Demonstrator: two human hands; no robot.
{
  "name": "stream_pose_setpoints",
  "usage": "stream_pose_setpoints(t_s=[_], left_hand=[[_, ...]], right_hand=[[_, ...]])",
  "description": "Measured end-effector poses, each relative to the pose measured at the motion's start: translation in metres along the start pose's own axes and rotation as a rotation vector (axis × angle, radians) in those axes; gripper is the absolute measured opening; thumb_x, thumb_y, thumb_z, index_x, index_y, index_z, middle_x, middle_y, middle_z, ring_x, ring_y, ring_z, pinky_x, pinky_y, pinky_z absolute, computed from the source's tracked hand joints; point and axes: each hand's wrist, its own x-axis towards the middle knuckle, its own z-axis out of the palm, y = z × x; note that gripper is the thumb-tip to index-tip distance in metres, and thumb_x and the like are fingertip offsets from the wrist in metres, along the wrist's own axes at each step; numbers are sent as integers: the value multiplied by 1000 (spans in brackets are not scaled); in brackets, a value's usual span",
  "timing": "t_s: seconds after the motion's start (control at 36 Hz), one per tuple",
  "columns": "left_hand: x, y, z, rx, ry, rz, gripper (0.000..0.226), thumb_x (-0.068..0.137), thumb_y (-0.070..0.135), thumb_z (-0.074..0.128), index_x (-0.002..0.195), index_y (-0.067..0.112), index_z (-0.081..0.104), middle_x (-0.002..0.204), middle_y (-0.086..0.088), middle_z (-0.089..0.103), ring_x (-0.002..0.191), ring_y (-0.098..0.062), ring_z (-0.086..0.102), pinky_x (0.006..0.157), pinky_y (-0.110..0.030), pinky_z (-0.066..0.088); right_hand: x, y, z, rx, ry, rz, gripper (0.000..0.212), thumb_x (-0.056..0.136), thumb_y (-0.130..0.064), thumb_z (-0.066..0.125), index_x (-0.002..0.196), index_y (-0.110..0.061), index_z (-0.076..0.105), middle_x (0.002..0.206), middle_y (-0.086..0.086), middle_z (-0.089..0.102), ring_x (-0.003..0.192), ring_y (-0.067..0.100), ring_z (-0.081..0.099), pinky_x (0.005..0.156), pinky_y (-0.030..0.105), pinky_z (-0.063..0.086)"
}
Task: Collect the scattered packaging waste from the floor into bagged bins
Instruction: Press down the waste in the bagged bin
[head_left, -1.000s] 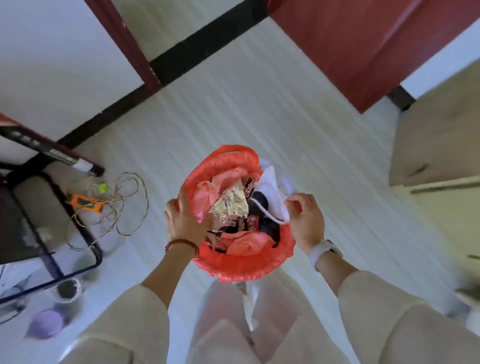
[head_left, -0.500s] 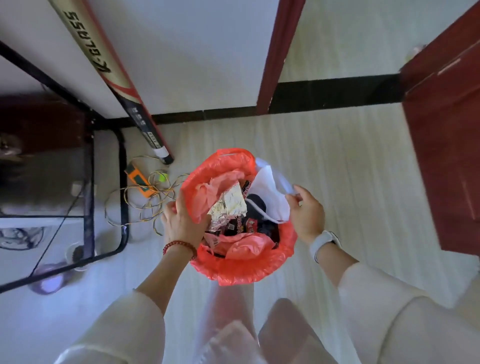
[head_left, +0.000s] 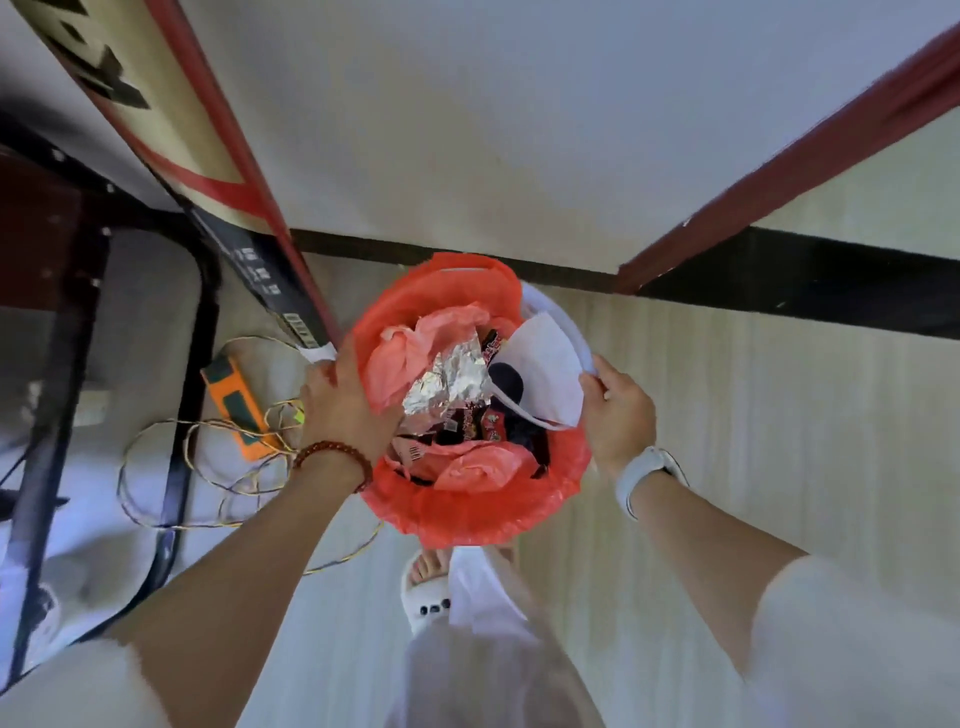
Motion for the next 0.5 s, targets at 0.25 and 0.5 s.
stream_pose_setpoints(t_s=[0.25,0.5], left_hand=[[107,-13,49,-18,2,-27,88,77,29,68,146,16,16,136,-24,29,126,-41,31,106,-43,30],[123,-15,47,-82,-114,-29,82,75,41,56,143,10,22,146,-17,28,135,-32,23,112,-38,23]], right_hand=[[89,-1,75,88,-35,93,33,94,-18,44,125,-21,57,108,13,64,96,25,57,84,32,44],[93,-22,82,-1,-206,193,50,95,-15,41,143,-10,26,141,13,41,127,32,42,102,36,35]])
